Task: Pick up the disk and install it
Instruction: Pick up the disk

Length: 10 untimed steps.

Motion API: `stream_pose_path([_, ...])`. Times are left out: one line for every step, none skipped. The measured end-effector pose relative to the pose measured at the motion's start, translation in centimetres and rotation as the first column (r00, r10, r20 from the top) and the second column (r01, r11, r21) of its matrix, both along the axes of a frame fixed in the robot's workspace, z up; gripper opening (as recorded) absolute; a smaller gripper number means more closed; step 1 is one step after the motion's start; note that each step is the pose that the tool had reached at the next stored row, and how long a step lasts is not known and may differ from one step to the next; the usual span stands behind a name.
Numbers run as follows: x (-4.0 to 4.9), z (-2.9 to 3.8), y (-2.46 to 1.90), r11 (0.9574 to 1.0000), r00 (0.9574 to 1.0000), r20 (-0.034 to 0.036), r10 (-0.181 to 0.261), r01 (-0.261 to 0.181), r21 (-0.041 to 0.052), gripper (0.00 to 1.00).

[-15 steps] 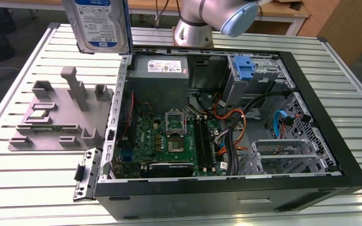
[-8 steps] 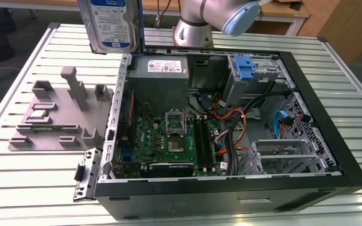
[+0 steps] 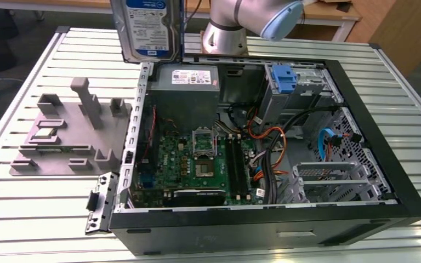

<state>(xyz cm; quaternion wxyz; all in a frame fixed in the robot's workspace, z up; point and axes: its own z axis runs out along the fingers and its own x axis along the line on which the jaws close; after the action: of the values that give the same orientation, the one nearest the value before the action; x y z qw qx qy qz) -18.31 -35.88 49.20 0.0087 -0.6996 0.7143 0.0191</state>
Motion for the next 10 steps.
stream_pose_path([0.40,0.00,0.00,1.0000,1.0000,0.0000,0.000,0.000,0.0000,0.35])
stream_pose_path([0.78,0.00,0.00,1.0000,1.0000,0.0000,0.000,0.000,0.0000,0.35])
stream_pose_path([1.14,0.00,0.00,1.0000,1.0000,0.0000,0.000,0.000,0.0000,0.35])
stream_pose_path([1.51,0.00,0.00,1.0000,1.0000,0.0000,0.000,0.000,-0.0001,0.35])
stream_pose_path([1.87,0.00,0.00,1.0000,1.0000,-0.0001,0.000,0.000,-0.0001,0.35])
stream_pose_path([2.23,0.00,0.00,1.0000,1.0000,-0.0001,0.000,0.000,-0.0001,0.35])
stream_pose_path([2.60,0.00,0.00,1.0000,1.0000,0.0000,0.000,0.000,-0.0001,0.35])
stream_pose_path([3.01,0.00,0.00,1.0000,1.0000,-0.0001,0.000,0.000,0.0000,0.35])
stream_pose_path([3.38,-0.01,0.00,1.0000,1.0000,0.0000,0.000,0.000,0.0000,0.35])
stream_pose_path([3.73,-0.01,0.00,1.0000,1.0000,-0.0001,0.000,0.000,-0.0001,0.35])
